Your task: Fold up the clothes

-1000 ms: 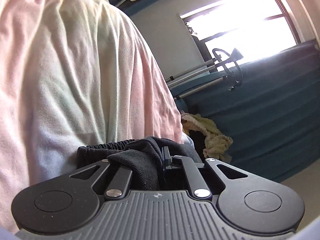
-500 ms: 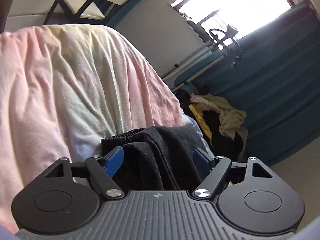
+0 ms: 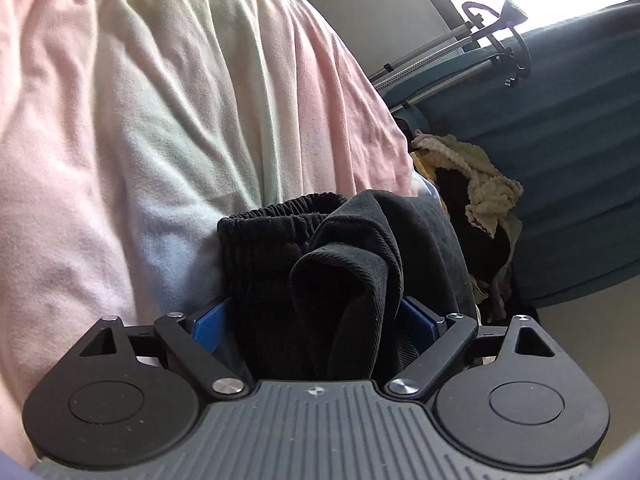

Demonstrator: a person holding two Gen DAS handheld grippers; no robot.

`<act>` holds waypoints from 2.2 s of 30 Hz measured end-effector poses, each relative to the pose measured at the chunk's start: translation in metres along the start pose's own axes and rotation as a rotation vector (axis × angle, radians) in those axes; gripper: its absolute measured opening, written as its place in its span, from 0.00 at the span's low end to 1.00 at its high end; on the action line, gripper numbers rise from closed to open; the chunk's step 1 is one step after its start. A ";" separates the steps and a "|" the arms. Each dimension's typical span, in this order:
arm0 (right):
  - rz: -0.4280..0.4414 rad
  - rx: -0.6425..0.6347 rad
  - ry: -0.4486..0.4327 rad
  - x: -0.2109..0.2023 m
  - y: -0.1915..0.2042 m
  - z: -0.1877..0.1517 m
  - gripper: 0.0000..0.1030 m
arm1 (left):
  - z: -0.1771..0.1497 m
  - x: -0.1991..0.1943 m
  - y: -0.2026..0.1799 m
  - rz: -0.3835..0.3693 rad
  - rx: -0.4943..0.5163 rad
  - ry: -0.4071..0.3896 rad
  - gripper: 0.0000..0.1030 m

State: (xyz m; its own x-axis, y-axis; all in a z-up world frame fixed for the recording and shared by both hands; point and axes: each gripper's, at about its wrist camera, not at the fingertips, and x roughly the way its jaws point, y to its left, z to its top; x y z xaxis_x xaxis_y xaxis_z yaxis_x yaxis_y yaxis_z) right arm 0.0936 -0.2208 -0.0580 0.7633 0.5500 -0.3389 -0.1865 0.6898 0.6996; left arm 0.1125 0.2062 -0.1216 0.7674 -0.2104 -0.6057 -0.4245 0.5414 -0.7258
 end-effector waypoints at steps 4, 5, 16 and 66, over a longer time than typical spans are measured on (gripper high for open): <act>-0.044 0.148 0.025 0.012 -0.033 -0.010 0.33 | 0.004 0.007 0.003 -0.004 -0.024 -0.003 0.92; -0.052 0.169 0.029 0.014 -0.038 -0.011 0.33 | 0.005 0.008 0.004 -0.015 -0.026 -0.004 0.92; -0.059 0.293 -0.020 0.053 -0.067 -0.002 0.65 | 0.004 0.011 -0.016 -0.207 0.065 0.062 0.92; -0.400 -0.145 -0.528 -0.256 -0.073 0.155 0.15 | -0.249 0.027 -0.288 -0.505 0.275 0.238 0.46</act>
State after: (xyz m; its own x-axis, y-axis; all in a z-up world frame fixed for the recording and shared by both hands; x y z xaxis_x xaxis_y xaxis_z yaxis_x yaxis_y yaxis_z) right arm 0.0081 -0.4848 0.0749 0.9837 -0.0390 -0.1758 0.1202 0.8691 0.4798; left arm 0.1362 -0.1576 -0.0105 0.6993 -0.6540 -0.2885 0.1268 0.5106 -0.8504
